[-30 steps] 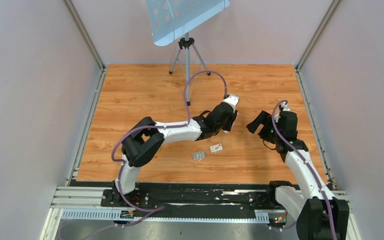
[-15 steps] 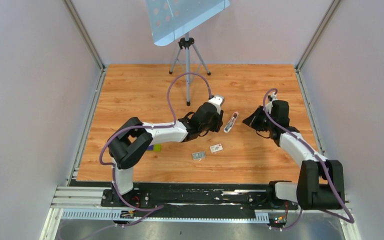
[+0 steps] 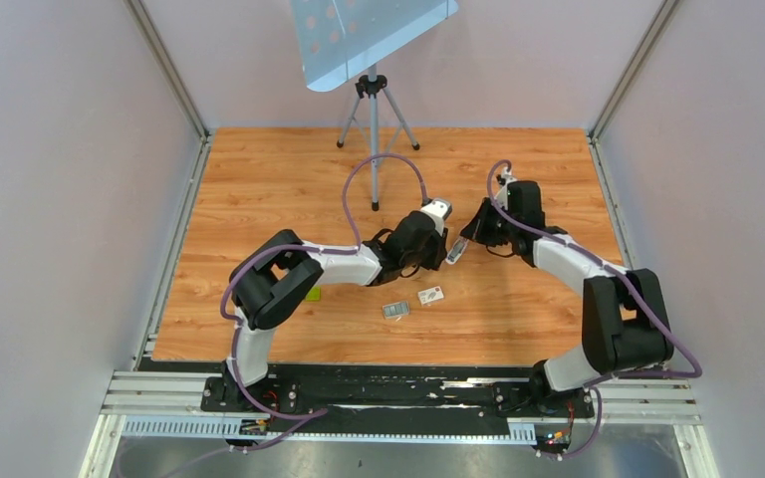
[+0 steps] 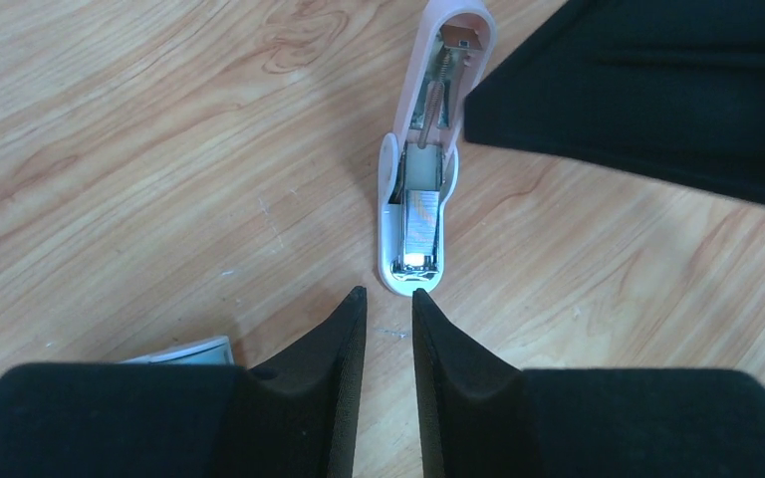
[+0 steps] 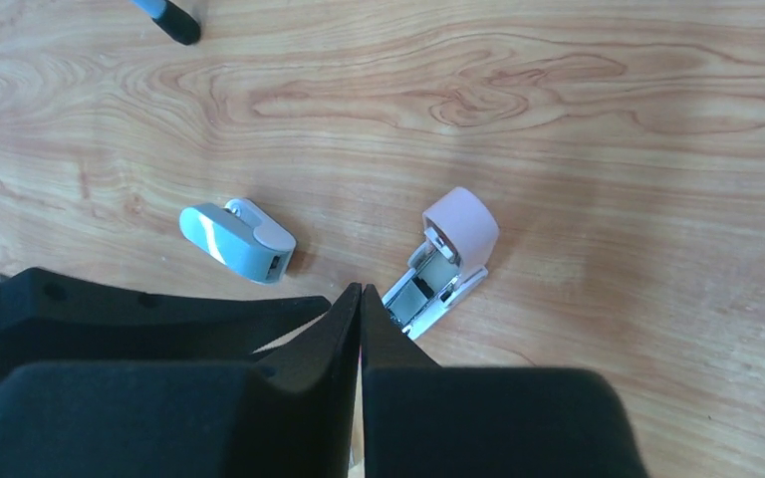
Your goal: Load the staples into the stapler
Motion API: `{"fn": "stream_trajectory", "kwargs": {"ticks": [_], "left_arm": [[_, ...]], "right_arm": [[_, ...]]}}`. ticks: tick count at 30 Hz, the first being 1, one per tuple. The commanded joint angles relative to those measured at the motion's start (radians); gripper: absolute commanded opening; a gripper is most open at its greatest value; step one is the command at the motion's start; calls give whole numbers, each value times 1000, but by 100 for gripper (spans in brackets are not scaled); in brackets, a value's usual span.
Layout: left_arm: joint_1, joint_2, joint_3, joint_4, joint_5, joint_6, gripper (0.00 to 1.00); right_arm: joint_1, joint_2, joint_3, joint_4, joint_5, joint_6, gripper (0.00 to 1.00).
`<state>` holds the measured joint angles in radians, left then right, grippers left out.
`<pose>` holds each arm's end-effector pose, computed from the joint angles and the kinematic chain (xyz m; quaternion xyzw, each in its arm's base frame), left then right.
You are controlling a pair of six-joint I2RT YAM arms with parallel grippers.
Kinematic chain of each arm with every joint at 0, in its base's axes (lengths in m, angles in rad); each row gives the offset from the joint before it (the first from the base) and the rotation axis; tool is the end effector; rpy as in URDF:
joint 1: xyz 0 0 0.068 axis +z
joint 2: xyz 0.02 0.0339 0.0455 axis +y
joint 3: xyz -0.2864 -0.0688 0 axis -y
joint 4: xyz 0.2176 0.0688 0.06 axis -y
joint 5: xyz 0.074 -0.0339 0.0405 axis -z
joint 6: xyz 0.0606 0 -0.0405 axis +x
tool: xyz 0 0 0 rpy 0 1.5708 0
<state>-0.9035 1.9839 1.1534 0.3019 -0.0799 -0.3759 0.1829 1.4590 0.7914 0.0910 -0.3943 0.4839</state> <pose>0.2774 -0.3443 0.1878 0.2068 0.8418 -0.2692 0.4198 0.2957 0.0784 0.2397 0.0369 0.8662 0.3157 0.3855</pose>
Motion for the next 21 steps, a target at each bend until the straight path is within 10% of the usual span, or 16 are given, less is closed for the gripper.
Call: {"fn": "stream_trajectory", "kwargs": {"ticks": [1,21], "left_arm": [[-3,27,-4,56,18,-10,25],[-3,67,0,82,37,-27,22]], "right_arm": [[51,62,42,-51,83,-46,4],[92,150,66,-71,162,-97,2]]}}
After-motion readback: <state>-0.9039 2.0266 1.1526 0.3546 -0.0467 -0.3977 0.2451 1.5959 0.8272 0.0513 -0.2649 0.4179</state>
